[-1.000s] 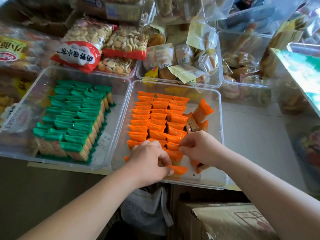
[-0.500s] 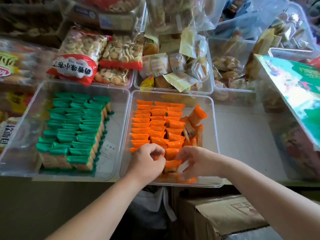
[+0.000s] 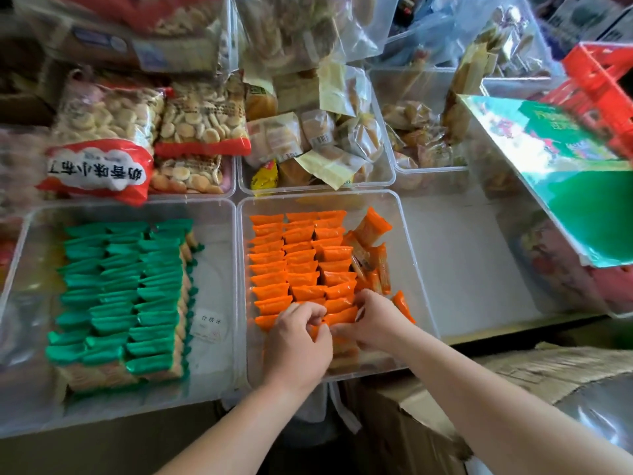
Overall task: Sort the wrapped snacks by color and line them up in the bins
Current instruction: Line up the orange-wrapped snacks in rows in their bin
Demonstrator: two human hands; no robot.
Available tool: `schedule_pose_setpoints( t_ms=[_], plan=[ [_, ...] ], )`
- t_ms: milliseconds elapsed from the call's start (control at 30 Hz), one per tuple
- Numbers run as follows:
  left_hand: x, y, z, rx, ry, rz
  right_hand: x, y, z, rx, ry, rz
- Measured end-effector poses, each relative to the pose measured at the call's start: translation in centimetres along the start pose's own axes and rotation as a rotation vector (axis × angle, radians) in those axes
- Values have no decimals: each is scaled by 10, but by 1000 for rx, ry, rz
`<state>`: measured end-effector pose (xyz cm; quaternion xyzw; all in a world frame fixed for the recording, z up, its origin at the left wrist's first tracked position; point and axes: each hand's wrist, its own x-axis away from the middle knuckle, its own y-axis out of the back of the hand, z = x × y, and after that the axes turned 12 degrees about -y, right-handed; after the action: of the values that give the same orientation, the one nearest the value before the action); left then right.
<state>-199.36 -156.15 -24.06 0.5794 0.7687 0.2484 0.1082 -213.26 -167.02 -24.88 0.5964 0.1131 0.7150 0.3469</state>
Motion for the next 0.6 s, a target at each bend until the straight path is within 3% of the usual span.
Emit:
schedule_pose_setpoints(
  t_ms=[100,167,367,467,600],
  plan=[
    [0,-4,1,-58,-32,-1,-1,18,-3,-60,-41,137],
    [2,-5,-5,-68,-25,-7,2,31,-6,-41,-35,128],
    [-31,-9,-31,-76,-4,145,11,95,-12,-6,171,-154],
    [-63,-19,-48,-78,-80,208,-1,122,-10,6,193,-325],
    [-113,-42,-64,-165,-186,291,-30,140,-8,-162,175,-403]
  ],
)
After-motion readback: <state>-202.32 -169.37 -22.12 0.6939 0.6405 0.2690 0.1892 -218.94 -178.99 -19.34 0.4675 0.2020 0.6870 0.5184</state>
